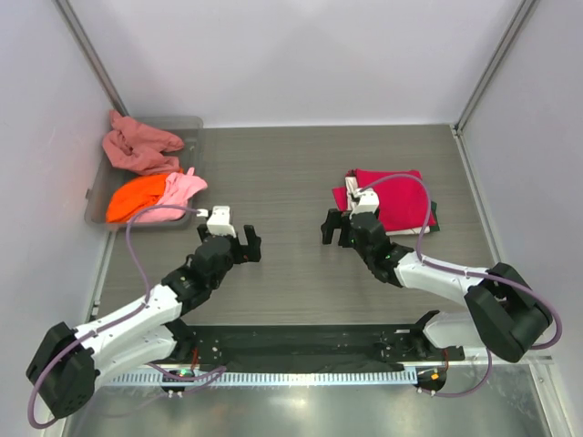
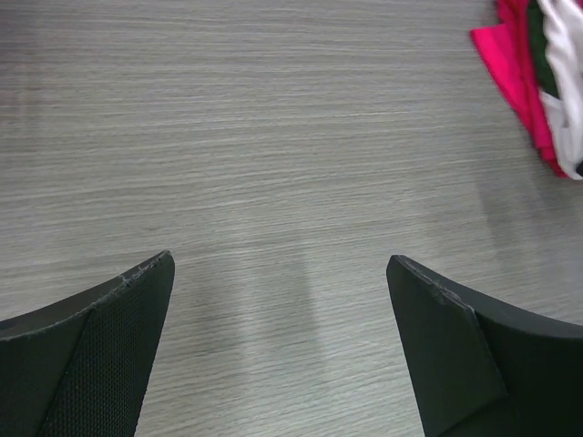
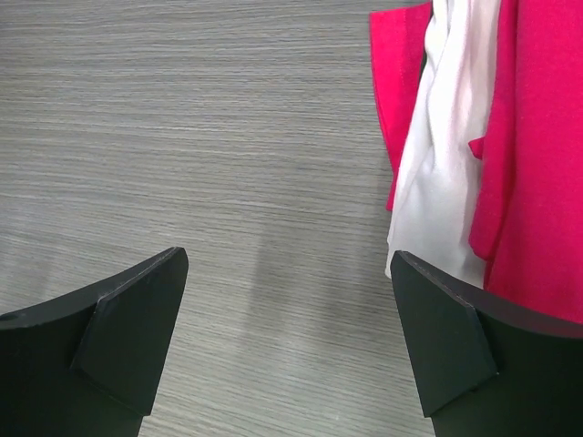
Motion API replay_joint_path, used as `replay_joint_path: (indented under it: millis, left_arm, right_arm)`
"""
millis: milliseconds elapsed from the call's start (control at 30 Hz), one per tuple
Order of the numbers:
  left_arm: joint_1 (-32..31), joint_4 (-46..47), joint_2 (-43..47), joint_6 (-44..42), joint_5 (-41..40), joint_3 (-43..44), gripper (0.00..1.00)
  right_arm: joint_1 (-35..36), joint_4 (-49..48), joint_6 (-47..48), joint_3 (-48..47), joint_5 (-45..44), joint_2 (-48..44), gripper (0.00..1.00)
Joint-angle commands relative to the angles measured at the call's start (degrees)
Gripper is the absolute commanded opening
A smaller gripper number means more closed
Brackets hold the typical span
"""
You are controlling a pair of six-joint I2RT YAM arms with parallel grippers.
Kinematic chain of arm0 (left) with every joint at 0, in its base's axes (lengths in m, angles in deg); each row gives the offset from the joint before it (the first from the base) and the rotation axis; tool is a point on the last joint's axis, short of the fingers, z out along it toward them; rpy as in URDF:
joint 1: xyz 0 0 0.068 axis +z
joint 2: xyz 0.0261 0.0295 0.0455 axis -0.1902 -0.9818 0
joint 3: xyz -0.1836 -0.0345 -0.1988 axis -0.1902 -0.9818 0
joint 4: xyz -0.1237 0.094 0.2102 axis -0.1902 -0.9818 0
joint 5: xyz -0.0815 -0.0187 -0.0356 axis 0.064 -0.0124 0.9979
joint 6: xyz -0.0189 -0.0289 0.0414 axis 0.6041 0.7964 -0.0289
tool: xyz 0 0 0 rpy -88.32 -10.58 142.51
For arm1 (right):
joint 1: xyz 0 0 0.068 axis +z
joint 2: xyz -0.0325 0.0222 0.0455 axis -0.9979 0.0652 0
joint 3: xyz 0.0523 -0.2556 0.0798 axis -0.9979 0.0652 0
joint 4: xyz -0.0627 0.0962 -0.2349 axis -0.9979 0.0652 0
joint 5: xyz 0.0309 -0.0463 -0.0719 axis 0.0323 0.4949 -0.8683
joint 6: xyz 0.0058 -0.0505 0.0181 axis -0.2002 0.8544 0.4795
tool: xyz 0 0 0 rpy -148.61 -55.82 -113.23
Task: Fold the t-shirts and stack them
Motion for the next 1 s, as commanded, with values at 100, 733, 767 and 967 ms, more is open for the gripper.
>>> replay_joint_path:
  millis: [100,733,767,967]
  left_arm:
    - [0.93,-9.90,-2.95,6.79,-12.66,7.84,0.97]
    - [32.29,-39.11,-31.76,22.62,-8.48,51.01,0.77]
    - [33.53,-38.59,-32.74,23.24,-7.34,51.19,0.77]
    - [41.28,-30.44,-37.58,28.43,1.89,47.25,0.79]
  right_arm:
    - [-0.12,-1.07,-0.05,-1.22,-2.55,-0.76,0.99]
    - [-0.20,-3.18,0.83,0.54,-1.14,-1.38,0.97]
    - [-0.20,-3.18,0.83,0.45,-0.97,-1.29,0.97]
    - [-0.20,-3.89,1.36,0.71,0.44,-1.11,0.97]
